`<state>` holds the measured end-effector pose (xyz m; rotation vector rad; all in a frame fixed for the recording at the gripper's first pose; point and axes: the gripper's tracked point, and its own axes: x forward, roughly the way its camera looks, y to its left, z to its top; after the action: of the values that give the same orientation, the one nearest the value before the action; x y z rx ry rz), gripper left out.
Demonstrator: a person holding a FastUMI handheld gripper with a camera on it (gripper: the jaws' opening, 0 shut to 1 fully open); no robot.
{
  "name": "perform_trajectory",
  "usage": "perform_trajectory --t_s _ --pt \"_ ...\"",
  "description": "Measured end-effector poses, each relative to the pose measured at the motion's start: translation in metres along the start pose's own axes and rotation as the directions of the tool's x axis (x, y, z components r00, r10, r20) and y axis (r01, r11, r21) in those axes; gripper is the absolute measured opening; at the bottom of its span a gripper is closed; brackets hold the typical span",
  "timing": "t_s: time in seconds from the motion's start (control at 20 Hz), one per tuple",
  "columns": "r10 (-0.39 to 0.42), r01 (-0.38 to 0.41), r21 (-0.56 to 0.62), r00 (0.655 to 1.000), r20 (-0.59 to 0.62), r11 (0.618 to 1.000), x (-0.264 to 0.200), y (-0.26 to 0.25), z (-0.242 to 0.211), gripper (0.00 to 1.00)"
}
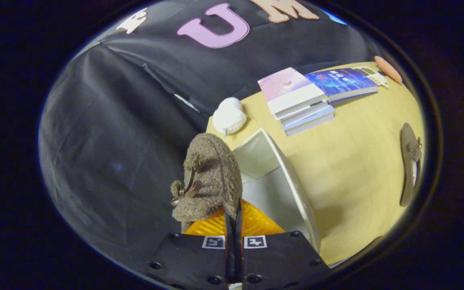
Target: Open the storage box then place both shoes into the box .Put the left shoe in first, then the right shoe, with the right side of both shoes facing outward in a uniform manner.
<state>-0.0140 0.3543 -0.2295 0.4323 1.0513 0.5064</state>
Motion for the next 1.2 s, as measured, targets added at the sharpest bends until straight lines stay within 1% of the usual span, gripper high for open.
perform_trajectory --t_s 0.3,0.4,0.6,0.9,1.2 --pt "-0.068 0.063 -0.050 0.994 -0.088 0.997 0.028 -0.004 -0.030 0.03" --pt "-0.109 0.099 -0.083 0.986 -0.124 0.992 0.034 -0.009 -0.041 0.03" --pt "-0.153 0.137 -0.099 0.973 -0.171 0.986 0.049 -0.009 -0.056 0.03" --pt "-0.262 0.224 -0.195 0.946 -0.193 0.955 0.070 -0.021 -0.068 0.04" --pt "-0.316 0.263 -0.237 0.922 -0.223 0.935 0.085 -0.034 -0.079 0.04"
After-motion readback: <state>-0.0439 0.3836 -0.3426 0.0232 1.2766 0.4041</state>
